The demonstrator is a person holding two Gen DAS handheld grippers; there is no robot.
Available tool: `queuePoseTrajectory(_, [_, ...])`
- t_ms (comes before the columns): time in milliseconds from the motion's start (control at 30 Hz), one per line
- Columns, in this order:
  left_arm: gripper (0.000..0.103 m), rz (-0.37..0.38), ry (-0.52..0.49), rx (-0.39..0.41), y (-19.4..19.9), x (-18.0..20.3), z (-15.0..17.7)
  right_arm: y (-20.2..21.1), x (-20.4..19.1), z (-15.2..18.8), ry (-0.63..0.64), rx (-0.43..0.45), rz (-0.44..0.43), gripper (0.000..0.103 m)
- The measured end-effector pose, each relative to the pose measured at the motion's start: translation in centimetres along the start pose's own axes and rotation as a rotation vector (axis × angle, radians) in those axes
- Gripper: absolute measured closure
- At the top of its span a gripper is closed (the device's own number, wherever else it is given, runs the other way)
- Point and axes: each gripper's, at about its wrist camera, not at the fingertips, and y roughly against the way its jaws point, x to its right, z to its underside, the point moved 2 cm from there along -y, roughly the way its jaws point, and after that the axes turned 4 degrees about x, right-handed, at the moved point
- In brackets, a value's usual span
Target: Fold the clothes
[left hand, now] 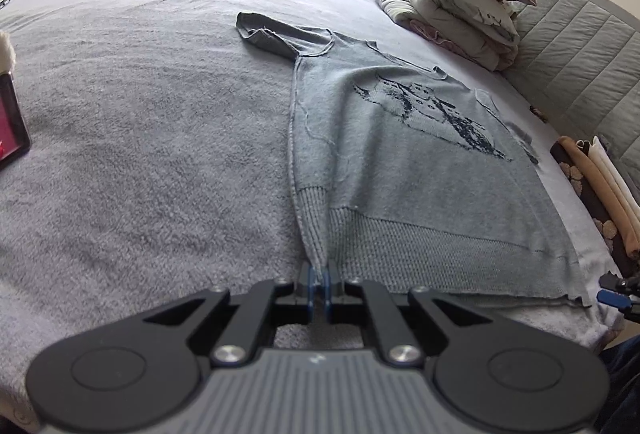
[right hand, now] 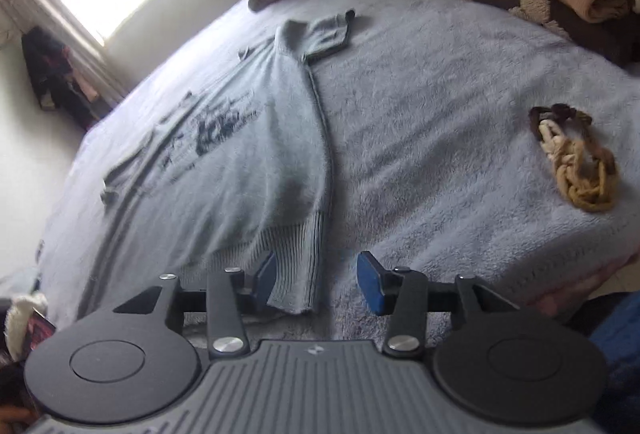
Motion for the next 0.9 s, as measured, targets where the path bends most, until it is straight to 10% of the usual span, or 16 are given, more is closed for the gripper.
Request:
queuePoseTrajectory(167, [0.098,-0.012,0.0,-0.003,-0.3,-0.1,0.2,-1.7,0.0,1.0,-0.008,-0.007,-0.009,0.06])
queuePoseTrajectory(233, [0.098,-0.019,-0.008,-0.006,-0.4,-0.1,0.2,-1.9,0.0,1.2,-0.001,0.003,0.002,0.097])
queuePoseTrajectory(900, [0.098,0.043,0.026,0.02,1.0,-0.3,0.7,4.8,0.1,0.9,-0.041,0.215,0.085,0.098])
